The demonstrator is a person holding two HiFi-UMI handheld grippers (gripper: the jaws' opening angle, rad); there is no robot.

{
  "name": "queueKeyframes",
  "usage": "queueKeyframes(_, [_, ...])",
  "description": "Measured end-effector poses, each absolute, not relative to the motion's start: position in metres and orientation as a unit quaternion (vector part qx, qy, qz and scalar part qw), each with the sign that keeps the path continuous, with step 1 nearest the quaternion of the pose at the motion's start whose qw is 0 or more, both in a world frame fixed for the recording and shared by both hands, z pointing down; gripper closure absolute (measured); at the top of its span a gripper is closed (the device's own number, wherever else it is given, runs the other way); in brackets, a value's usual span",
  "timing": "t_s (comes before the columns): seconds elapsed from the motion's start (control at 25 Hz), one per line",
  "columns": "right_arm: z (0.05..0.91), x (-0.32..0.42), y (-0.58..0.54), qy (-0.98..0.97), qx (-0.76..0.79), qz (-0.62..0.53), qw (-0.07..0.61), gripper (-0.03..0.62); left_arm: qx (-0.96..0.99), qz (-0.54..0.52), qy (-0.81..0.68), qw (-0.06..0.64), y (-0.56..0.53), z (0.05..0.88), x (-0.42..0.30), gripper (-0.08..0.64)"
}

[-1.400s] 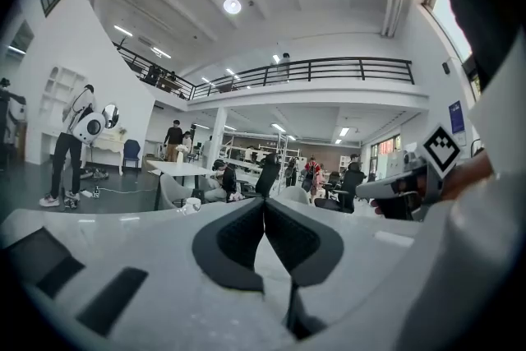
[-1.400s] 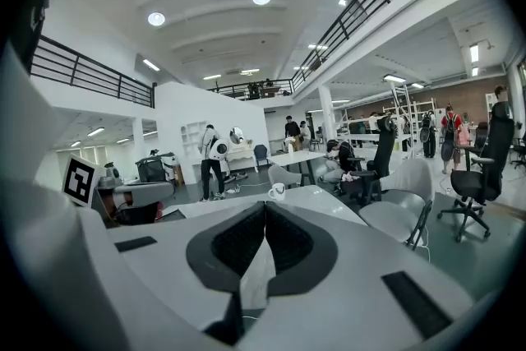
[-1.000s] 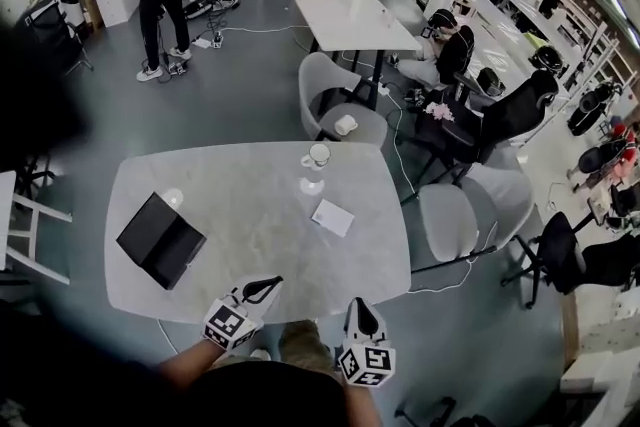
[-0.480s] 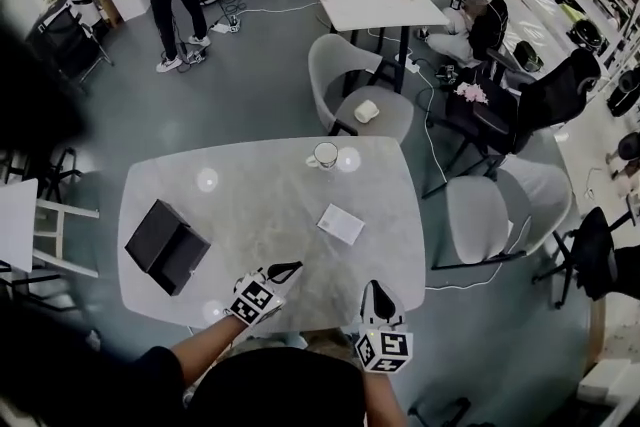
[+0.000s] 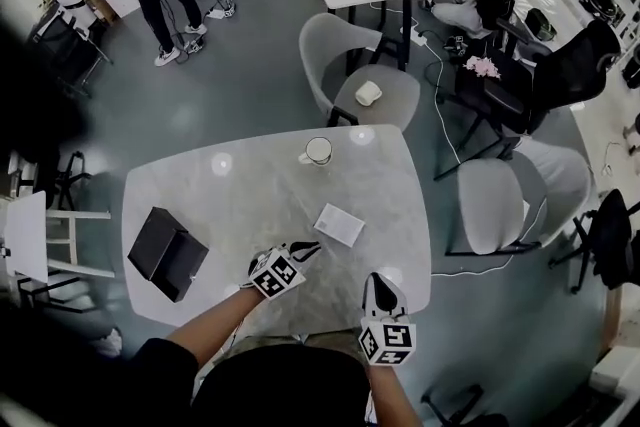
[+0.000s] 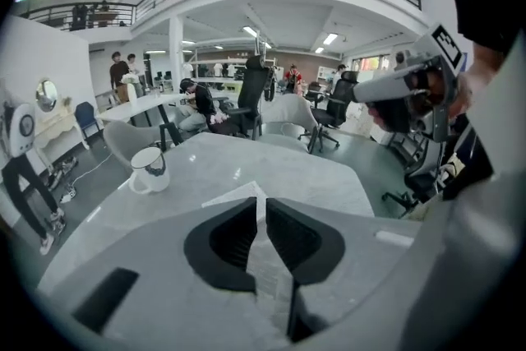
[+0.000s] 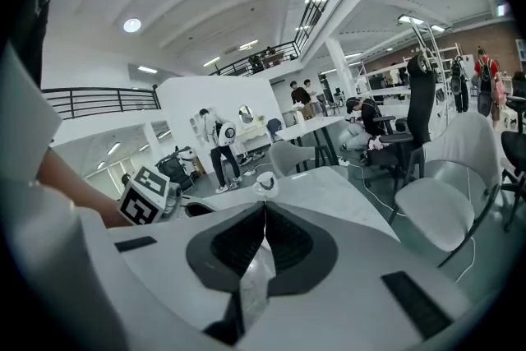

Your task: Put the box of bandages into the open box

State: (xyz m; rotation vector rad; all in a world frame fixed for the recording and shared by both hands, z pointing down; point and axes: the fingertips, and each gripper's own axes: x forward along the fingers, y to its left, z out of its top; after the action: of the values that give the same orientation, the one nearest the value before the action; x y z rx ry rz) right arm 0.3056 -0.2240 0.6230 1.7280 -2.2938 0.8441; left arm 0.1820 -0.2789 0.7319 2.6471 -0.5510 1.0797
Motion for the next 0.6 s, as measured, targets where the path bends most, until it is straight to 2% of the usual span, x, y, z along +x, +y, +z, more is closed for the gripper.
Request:
queueKeyframes(0.04, [0.627, 0.308, -0.228, -0.764, 0.575, 0.283, 0.073, 0.58, 0.902, 0.38, -0.174, 0.111, -0.282, 0.738, 0.188, 0.524])
queueKeyframes(0.2, [0.643, 0.312, -0.237, -0.761, 0.569, 0.303, 0.074, 0.58, 0.892, 0.432, -0.104, 0.077, -0.291, 0.759, 0.203, 0.334])
queueKeyframes(0.36, [0.65, 0.319, -0.24, -0.758, 0.568, 0.312, 0.081, 0.58, 0.9, 0.429, -0.074, -0.012, -0.312, 0.757, 0.224, 0.271])
queueKeyframes(0.6, [0.667, 0.334, -0.238, -0.755, 0.566, 0.318, 0.094, 0.58, 0.861, 0.502, 0.03, -0.069, -0.319, 0.795, 0.242, 0.177])
